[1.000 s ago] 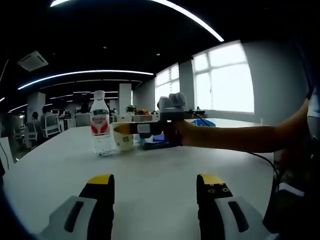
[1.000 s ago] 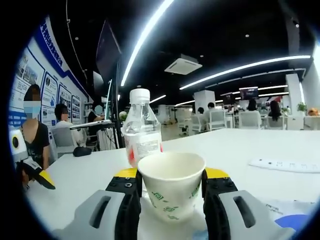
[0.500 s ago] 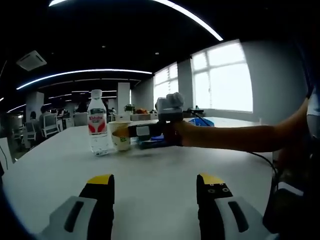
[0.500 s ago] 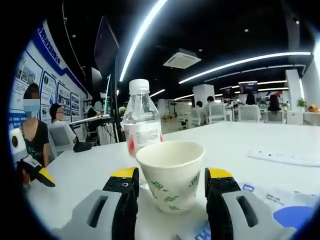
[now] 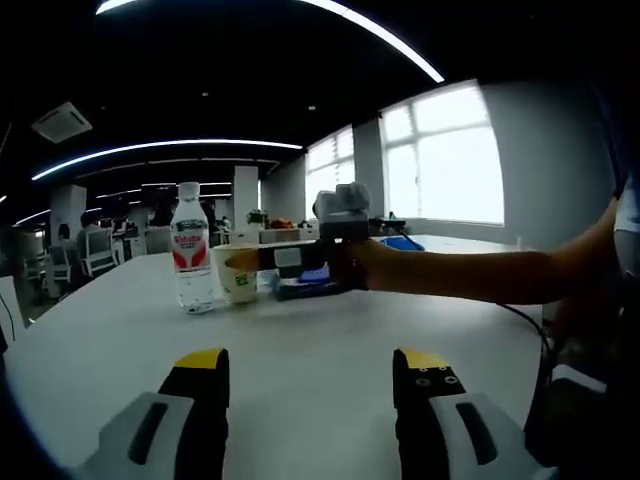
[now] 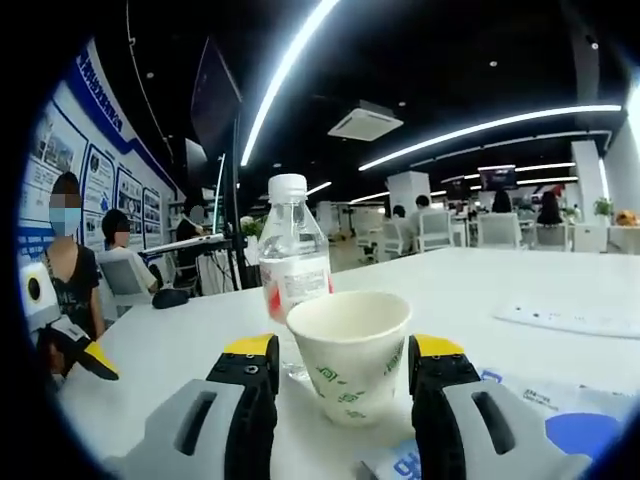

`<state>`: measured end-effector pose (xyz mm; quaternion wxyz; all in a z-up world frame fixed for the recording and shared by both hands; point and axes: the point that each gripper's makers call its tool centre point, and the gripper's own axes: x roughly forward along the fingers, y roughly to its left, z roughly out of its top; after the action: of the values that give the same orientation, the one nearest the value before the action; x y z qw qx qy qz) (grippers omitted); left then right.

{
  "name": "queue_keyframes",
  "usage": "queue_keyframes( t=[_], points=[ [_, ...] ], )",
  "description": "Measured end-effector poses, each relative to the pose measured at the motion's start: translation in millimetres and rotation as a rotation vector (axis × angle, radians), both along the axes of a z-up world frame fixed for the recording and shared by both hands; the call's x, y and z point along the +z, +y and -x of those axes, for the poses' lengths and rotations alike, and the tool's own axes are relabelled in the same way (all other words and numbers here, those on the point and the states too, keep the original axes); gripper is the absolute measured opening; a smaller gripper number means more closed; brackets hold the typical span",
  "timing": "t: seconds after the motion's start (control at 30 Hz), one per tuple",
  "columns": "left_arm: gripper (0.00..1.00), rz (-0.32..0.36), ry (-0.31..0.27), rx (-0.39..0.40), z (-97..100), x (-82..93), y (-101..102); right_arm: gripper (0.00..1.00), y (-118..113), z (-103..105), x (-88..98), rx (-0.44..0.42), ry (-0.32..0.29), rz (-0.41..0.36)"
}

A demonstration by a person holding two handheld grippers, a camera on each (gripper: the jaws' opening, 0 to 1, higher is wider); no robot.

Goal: Arrange the tabletop items into an orderly group along one side of the table until the central work area is clear of visible clutter.

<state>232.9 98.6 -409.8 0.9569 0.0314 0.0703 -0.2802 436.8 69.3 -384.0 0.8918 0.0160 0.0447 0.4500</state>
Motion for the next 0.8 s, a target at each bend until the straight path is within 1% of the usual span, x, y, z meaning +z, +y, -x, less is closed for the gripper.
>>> queue_keyframes(
  t=[0.3,0.53,0.57,0.63,0.8],
  points=[
    [0.65,-0.004,-0.005,-0.013,2.7,3.4,-5.0,0.50,-8.6,5.4,4.3,-0.012,-0.006,0.000],
    [0.64,-0.002,0.001,-0.017,3.8,2.0,-11.1,0.49,-14.3,10.3,7.0,-0.015,-0.004,0.003],
    [0.63,-0.002,0.005,-0.018,4.2,1.1,-13.6,0.49,-15.6,11.4,7.6,-0.016,-0.010,0.007],
    [0.63,0.001,0.006,-0.024,4.8,0.6,-16.9,0.49,-20.3,13.2,6.6,-0.025,-0.046,0.056],
    [0.63,0.004,0.001,-0.053,6.3,1.8,-28.7,0.49,-25.3,21.3,6.6,-0.022,-0.040,0.065]
  ],
)
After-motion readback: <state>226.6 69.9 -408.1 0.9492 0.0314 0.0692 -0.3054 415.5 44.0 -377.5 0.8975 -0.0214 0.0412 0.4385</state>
